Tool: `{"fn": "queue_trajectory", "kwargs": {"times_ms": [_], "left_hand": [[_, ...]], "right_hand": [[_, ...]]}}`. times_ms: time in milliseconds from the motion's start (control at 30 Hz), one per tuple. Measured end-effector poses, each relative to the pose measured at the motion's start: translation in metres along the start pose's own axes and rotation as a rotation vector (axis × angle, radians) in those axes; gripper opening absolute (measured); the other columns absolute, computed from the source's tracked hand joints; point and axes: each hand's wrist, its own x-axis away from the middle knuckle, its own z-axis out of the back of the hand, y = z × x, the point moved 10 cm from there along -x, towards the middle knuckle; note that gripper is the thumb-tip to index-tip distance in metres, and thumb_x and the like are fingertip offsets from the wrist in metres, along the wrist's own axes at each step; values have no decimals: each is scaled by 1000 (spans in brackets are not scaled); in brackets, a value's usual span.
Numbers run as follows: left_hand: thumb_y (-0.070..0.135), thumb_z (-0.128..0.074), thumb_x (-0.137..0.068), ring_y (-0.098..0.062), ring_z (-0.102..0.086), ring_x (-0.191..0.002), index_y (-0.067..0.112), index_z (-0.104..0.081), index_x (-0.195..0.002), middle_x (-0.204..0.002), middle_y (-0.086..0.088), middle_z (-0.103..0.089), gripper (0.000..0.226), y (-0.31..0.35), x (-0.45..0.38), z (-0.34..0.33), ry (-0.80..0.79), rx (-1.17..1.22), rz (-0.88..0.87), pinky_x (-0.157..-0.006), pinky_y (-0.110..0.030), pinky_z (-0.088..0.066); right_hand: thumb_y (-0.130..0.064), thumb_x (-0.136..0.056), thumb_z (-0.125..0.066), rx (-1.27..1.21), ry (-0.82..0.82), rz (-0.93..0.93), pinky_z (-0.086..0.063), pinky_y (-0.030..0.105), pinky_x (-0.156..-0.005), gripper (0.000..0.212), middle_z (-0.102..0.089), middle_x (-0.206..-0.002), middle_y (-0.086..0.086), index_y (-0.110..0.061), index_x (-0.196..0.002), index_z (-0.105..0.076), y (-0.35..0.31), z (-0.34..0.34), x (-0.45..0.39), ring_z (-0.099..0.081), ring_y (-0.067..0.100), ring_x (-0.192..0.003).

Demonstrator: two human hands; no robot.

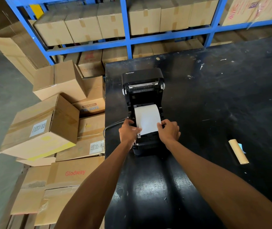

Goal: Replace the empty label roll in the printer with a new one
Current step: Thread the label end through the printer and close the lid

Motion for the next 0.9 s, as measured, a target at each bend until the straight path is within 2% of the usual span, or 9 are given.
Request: {"fn": "queue_trajectory", "kwargs": {"times_ms": [133, 267, 367, 567, 633, 700, 800, 900], "left_hand": [[9, -80, -76, -1, -64, -61, 14, -62, -111, -76, 10, -66, 39, 0, -1, -6, -3, -43, -6, -40, -7, -42], [9, -79, -76, -17, -71, -74, 11, -61, -112, -95, -5, -74, 40, -1, -4, -9, 7, -105, -16, -59, -27, -59], [7, -78, -77, -24, -71, -81, 8, -61, -110, -101, -11, -72, 38, 0, -6, -10, 22, -127, -21, -67, -32, -61], [-1, -70, -75, -25, -68, -74, 7, -61, -102, -98, -15, -69, 30, -1, -8, -7, 15, -158, 33, -58, -32, -59], [-1, -70, -74, -19, -64, -64, 7, -61, -103, -97, -14, -69, 31, -1, -7, -6, 5, -146, 37, -49, -26, -53], [1, -73, -75, -18, -62, -65, 8, -61, -106, -99, -14, -68, 33, 0, -7, -4, 11, -133, 29, -46, -21, -45], [3, -73, -78, -23, -67, -74, 7, -61, -109, -102, -14, -69, 34, 1, -6, -2, 24, -121, 20, -52, -27, -53], [5, -73, -79, -31, -72, -85, 6, -62, -109, -104, -15, -70, 32, 0, -8, -1, 10, -131, 24, -68, -40, -63]], "right_hand": [[-38, -95, -55, 18, 15, -5, -34, 42, -100, 17, -52, -124, 8, -23, -100, -62, 2, 0, 0, -49, 27, -116], [-40, -93, -57, 0, 18, 4, -33, 43, -102, 16, -52, -123, 7, -25, -98, -61, 4, 1, -1, -49, 26, -116], [-41, -93, -57, -17, 21, 22, -32, 43, -102, 14, -52, -122, 6, -27, -92, -58, 3, 2, -2, -49, 25, -116], [-41, -93, -58, -24, 7, 29, -33, 41, -100, 12, -52, -122, 6, -29, -91, -60, 5, -5, -2, -50, 24, -114], [-41, -92, -60, -33, 4, 16, -33, 41, -99, 13, -53, -123, 6, -29, -91, -62, 7, -7, -2, -51, 25, -114], [-42, -91, -62, -38, 0, 7, -34, 42, -99, 16, -54, -123, 7, -27, -93, -67, 9, -9, -3, -52, 26, -113], [-42, -89, -66, -80, -11, -7, -34, 45, -101, 15, -56, -122, 7, -27, -91, -71, 12, -11, -5, -54, 27, -111], [-41, -87, -68, -92, -46, -10, -33, 45, -101, 14, -62, -118, 5, -28, -90, -73, 14, -13, -8, -56, 26, -109]]}}
